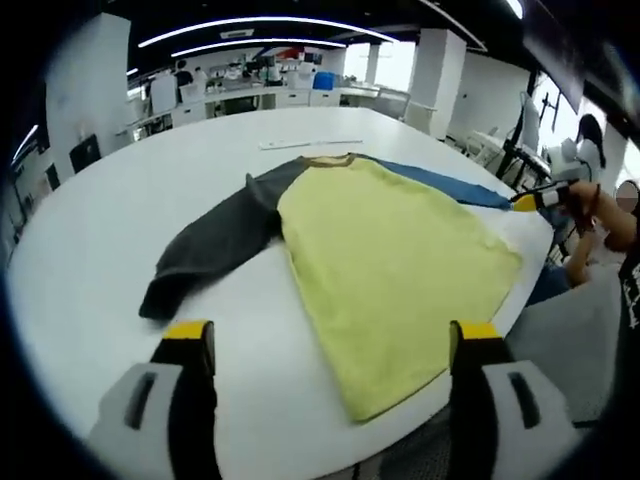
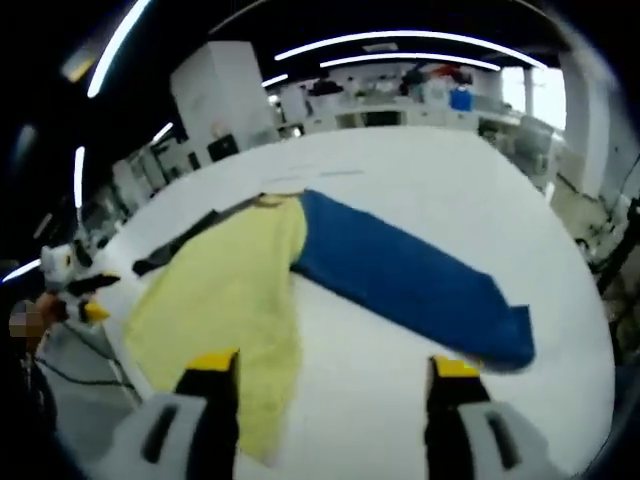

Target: Fold the garment on the visible template until the final outline fits inside the template.

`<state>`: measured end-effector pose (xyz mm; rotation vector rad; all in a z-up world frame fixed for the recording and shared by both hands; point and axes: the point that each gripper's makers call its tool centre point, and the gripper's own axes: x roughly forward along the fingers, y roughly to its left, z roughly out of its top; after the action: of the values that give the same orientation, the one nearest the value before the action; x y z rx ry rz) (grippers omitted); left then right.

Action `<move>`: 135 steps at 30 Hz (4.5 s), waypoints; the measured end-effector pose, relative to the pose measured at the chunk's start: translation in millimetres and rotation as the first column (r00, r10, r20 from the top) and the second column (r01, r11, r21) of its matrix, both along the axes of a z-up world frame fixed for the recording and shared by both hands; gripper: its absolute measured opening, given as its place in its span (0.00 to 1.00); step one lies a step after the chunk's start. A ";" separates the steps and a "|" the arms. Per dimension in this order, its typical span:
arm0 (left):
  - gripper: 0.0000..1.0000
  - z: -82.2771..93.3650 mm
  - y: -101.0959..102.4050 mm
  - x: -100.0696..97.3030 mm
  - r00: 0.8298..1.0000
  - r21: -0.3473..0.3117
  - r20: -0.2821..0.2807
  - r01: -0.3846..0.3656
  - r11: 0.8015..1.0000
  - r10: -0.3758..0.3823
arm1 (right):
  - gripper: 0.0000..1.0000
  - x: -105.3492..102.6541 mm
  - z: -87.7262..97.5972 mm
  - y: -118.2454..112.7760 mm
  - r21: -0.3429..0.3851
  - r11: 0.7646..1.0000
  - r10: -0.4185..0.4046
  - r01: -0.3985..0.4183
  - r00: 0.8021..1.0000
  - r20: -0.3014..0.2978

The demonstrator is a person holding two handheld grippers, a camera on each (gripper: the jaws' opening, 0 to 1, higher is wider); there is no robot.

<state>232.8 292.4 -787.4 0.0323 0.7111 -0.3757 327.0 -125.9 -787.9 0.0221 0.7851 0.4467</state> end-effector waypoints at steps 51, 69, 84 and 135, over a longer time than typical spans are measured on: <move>0.89 19.1 -15.0 18.2 0.998 -0.016 0.066 -0.015 1.000 0.016 | 0.00 85.4 -58.5 -148.0 -0.160 0.981 -0.121 0.106 0.988 -0.091; 0.87 20.7 -15.5 20.9 0.997 -0.015 0.070 -0.021 1.000 0.022 | 0.00 95.8 -28.2 -191.7 -0.156 0.951 -0.271 0.268 0.962 -0.002; 0.91 22.9 -15.2 22.8 0.996 -0.015 0.079 -0.033 0.999 0.034 | 0.00 125.4 -29.2 -207.8 -0.178 0.932 -0.319 0.315 0.948 0.007; 0.99 21.6 -4.5 21.4 0.994 -0.023 0.093 -0.048 0.999 0.050 | 0.26 90.4 -55.4 -218.6 -0.203 0.900 -0.408 0.385 0.909 -0.086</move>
<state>254.2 287.9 -765.9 0.0124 0.6137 -0.3325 417.4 -344.5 -843.3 0.0404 0.9187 -0.0178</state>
